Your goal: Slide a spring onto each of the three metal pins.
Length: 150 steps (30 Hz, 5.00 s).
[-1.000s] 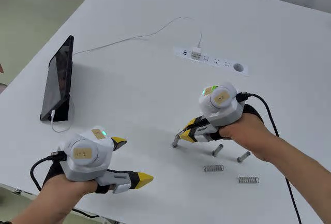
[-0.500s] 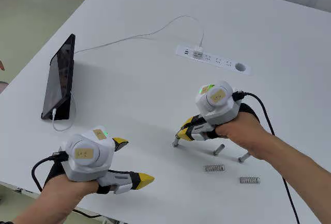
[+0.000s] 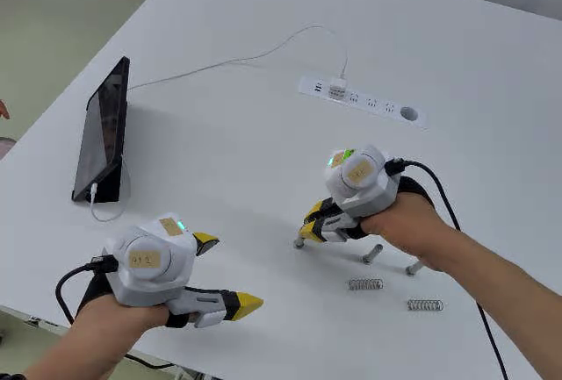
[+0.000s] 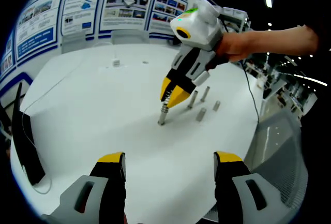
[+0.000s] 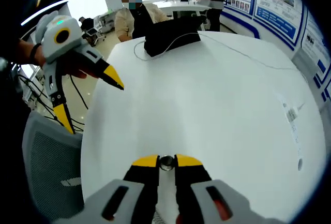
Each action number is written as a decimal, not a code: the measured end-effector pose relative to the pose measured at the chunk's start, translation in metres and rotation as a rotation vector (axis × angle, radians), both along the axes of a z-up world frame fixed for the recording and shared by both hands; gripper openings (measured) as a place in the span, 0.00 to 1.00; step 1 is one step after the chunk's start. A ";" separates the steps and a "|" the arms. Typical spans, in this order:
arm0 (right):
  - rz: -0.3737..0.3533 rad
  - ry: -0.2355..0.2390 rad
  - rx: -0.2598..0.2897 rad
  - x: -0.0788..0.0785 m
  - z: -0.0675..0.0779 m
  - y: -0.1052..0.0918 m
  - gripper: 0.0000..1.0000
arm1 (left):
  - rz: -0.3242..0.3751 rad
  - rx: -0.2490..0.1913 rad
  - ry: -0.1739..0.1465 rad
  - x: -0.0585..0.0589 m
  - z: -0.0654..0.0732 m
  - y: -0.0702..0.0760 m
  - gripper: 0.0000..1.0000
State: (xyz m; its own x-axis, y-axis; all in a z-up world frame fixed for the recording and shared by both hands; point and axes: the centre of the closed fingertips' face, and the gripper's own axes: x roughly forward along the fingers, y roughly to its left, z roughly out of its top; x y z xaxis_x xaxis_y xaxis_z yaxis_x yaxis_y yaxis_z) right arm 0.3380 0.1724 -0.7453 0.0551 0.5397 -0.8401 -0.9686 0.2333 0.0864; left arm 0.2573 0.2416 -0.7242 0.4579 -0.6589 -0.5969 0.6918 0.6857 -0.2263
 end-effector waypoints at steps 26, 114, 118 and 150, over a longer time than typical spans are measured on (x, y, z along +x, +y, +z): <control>0.036 -0.018 -0.058 -0.001 -0.033 0.002 0.13 | 0.014 0.007 0.012 0.000 -0.004 0.005 0.70; -0.635 -0.057 0.287 -0.078 0.027 -0.143 0.78 | -0.070 -0.006 0.043 -0.017 0.007 -0.059 0.70; -0.654 -0.057 0.285 -0.083 0.026 -0.152 0.79 | -0.086 -0.002 0.044 -0.018 0.007 -0.064 0.70; -0.734 -0.051 0.291 -0.104 0.025 -0.196 0.82 | -0.225 0.043 0.027 -0.005 -0.003 -0.121 0.66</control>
